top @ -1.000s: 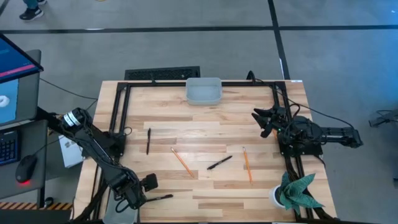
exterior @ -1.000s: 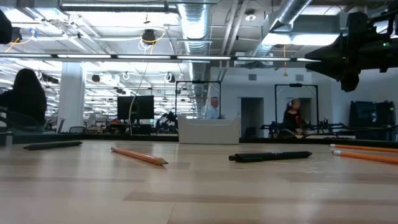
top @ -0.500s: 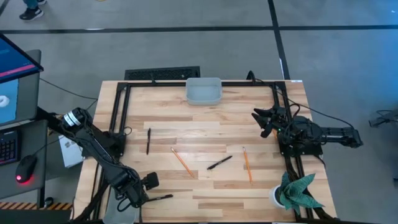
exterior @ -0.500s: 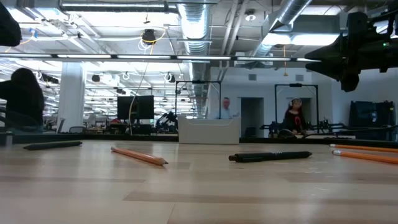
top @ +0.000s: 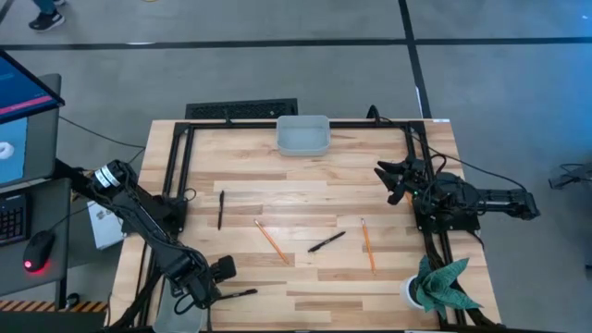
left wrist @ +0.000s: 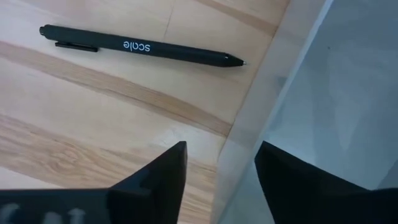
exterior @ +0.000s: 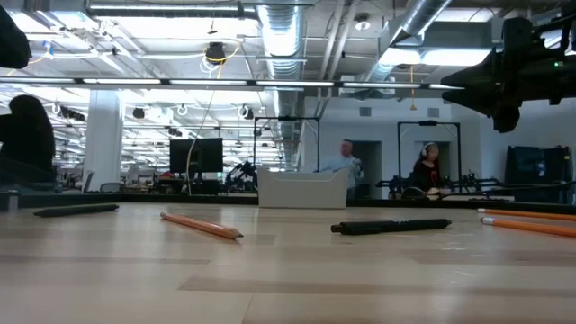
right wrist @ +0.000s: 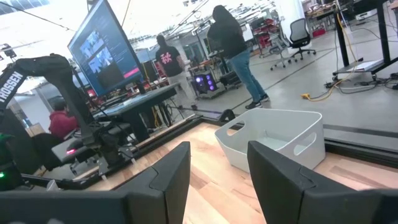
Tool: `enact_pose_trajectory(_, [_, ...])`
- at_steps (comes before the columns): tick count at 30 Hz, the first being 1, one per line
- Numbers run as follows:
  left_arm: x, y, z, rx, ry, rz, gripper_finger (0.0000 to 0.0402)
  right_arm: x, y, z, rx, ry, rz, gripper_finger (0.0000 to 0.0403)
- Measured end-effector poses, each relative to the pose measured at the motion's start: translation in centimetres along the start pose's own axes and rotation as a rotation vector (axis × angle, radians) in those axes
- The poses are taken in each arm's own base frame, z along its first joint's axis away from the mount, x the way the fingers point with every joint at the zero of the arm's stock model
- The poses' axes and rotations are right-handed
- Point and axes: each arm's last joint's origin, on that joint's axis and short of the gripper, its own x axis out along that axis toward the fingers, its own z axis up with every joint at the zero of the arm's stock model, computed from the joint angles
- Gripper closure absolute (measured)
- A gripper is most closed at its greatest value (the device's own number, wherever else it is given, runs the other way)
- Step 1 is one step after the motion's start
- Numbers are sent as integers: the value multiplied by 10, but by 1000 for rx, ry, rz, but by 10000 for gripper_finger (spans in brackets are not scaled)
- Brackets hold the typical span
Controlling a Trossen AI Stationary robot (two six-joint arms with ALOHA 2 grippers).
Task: Sort pens & pencils
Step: Move the bottom gray bin to the top left of the table
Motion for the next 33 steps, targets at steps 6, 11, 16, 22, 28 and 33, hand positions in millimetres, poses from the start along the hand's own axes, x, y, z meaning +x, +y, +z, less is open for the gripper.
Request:
enact_pose_trajectory(6, [0,0,0,0,0,2,265,0,0,0,0,0,0,222])
enact_pose_trajectory(11, [0,2,-1,-8,1,4,282,0,0,0,0,0,0,220])
enact_pose_trajectory(16, [0,6,-2,-23,1,7,293,0,0,0,0,0,0,218])
enact_pose_trajectory(22, [0,8,-3,-31,2,9,306,0,0,0,0,0,0,220])
enact_pose_trajectory(28, [0,8,-3,-31,1,9,334,0,0,0,0,0,0,218])
enact_pose_trajectory(33, [-1,8,-3,-37,4,8,362,0,0,0,0,0,0,220])
